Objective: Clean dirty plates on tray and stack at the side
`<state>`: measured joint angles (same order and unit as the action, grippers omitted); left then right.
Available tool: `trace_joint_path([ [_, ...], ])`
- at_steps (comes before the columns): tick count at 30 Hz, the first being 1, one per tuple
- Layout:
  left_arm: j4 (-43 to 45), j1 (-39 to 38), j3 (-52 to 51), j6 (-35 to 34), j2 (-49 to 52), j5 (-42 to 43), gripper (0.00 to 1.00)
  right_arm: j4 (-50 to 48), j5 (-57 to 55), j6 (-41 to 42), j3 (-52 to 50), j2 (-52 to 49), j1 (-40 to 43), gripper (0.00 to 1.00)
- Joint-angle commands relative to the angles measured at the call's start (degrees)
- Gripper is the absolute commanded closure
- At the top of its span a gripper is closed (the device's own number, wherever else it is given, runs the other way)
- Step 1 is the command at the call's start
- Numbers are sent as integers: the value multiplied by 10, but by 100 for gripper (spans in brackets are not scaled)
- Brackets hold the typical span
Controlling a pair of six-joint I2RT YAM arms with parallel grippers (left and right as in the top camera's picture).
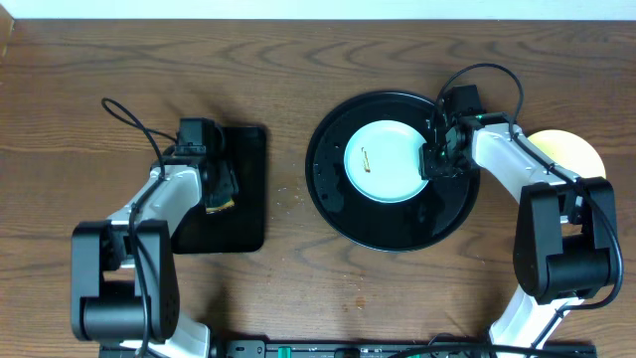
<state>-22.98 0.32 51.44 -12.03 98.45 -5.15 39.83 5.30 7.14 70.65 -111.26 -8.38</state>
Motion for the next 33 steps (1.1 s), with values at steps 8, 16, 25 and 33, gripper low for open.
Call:
trace_joint_path([
  [8, -76, 2, -6, 4, -13, 68, 69, 0, -6, -6, -10, 8, -3, 48],
  [16, -113, 3, 5, 11, -20, 42, 28, -2, -6, -6, -10, 8, -3, 42],
  [25, -59, 2, 28, 12, -52, 30, 28, -33, -5, -6, -21, 0, -7, 41],
  [33, -50, 2, 20, 12, -48, 30, 28, -78, 40, -6, -42, 0, -7, 81],
])
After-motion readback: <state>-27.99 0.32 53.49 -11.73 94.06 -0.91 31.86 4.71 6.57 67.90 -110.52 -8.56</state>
